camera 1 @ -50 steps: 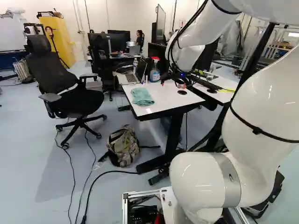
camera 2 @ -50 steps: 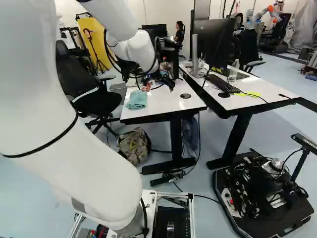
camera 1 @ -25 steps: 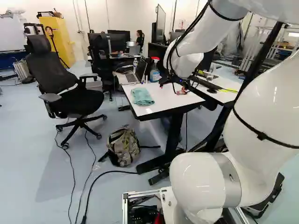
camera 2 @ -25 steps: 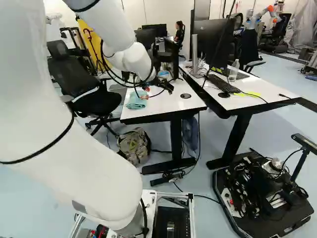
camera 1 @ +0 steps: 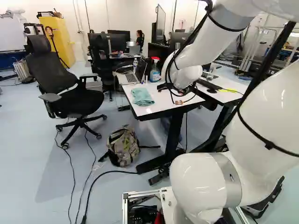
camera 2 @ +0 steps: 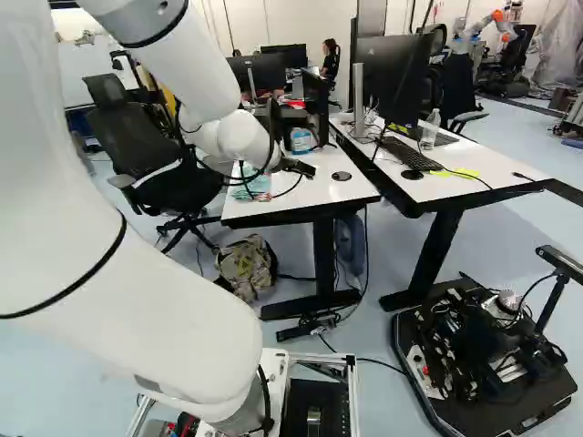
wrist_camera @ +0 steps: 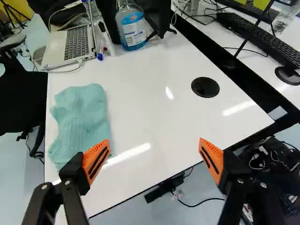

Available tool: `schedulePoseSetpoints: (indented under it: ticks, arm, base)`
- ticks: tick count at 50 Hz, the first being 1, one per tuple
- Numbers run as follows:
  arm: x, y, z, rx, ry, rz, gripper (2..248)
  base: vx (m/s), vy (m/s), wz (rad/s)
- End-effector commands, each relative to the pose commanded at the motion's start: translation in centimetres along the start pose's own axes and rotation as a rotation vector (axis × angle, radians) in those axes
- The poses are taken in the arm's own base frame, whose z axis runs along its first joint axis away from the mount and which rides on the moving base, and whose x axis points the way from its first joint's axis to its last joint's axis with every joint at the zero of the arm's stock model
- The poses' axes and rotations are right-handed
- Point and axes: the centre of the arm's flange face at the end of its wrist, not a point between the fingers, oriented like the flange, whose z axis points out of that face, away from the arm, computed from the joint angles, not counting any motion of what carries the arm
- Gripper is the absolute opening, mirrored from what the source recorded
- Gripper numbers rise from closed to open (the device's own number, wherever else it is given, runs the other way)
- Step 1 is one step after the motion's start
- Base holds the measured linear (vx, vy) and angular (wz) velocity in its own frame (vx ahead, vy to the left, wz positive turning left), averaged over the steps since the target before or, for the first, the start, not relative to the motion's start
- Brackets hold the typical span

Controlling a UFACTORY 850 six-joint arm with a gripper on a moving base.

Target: Clean the table with the green towel

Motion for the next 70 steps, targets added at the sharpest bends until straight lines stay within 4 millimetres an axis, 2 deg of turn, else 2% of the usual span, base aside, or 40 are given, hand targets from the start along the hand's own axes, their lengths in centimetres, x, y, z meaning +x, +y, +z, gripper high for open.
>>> schedulePoseSetpoints:
  ticks: [35,70]
  arm:
    - [-8.2,-1.0,-1.9,0.048,0.186,-0.067,247]
    - [-13.3,-1.3,-3.8,0.089,0.299,-0.101,247]
  base:
    - [0.0,0.0,0.0]
    - [0.0,0.0,0.0]
